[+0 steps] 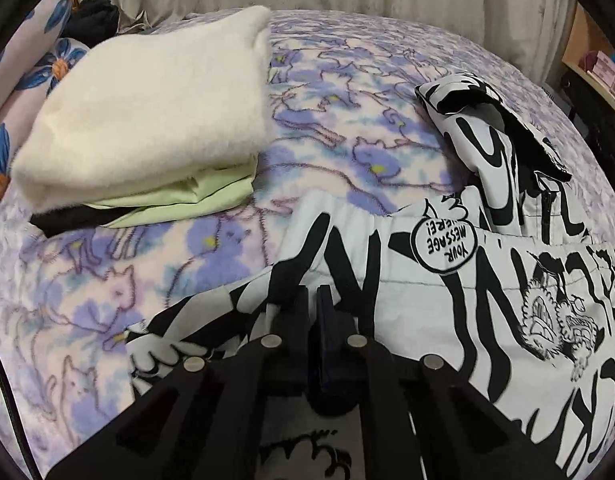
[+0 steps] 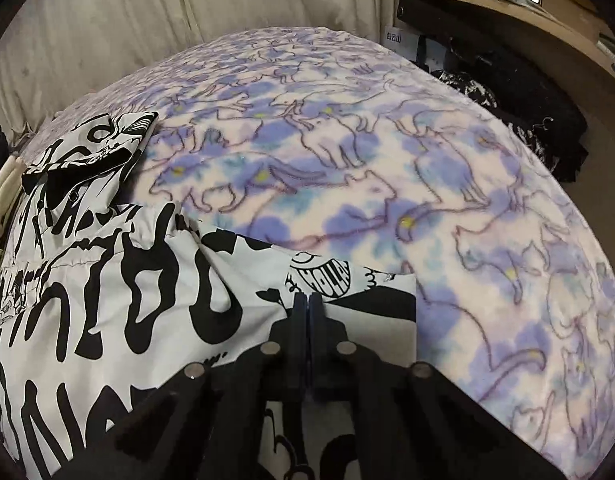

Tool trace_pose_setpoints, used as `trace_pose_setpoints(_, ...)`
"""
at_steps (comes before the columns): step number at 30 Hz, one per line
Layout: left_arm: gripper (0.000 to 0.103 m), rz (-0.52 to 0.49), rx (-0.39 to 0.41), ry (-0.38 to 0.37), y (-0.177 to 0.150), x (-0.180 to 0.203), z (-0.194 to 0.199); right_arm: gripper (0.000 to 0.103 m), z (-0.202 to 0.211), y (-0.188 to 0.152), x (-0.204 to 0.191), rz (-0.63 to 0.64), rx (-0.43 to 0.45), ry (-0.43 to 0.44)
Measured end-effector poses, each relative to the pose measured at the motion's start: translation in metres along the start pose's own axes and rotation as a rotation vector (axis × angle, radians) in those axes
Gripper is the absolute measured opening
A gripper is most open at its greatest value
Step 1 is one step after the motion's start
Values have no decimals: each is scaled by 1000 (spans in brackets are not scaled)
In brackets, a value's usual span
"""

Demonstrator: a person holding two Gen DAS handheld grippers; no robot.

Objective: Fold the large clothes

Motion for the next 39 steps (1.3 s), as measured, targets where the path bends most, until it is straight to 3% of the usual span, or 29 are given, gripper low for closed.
trace_pose_setpoints(6,15,16,-10,-5,-4,-1,31,2,19,-3,-1,-38,-21,22)
trace_pose_setpoints(8,27,3,-10,14,-8,1,45,2,25,-5,-3,-47,-31,36)
trace_pose_setpoints(10,32,-14,-6,16,-13,4,57,2,36,-7,-6,-52,-38,68)
trace_pose_setpoints(16,36,-50,-11,25,-36,13,95,3,75,-15,-26,-11,-29,142)
trace_pose_setpoints(18,42,-56,-14,34,-44,17,106,3,89,-18,-35,6,-25,163)
trace_pose_setpoints(20,54,-55,-9,45,-51,18,117,3,104,-22,-43,15,-22,191)
trace_pose_setpoints(22,57,-59,4,53,-56,21,128,3,115,-26,-51,23,-26,217)
trace_pose_setpoints(25,59,-74,6,49,-63,27,142,3,132,-35,-62,47,-40,245)
trace_pose_setpoints(29,74,-74,-8,16,-72,37,161,3,152,-45,-76,84,-47,271)
trace_pose_setpoints(31,76,-71,-9,-13,-74,44,167,3,160,-50,-82,100,-53,284)
trace_pose_setpoints(33,77,-68,-15,-42,-75,51,174,6,165,-53,-88,109,-65,301)
trace_pose_setpoints(37,78,-67,-39,-93,-75,65,178,33,174,-58,-101,122,-79,339)
trace_pose_setpoints(39,78,-70,-55,-112,-74,74,176,36,174,-59,-108,133,-83,348)
Point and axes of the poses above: each gripper's, at about its wrist camera, not at the fingertips, and z roughly against the way its jaws point, x to its right, y to its top, the point moved 10 cm from there along -z, roughly the way its jaws point, and after that the axes turned 9 degrees about -y, right-handed, at the moved point
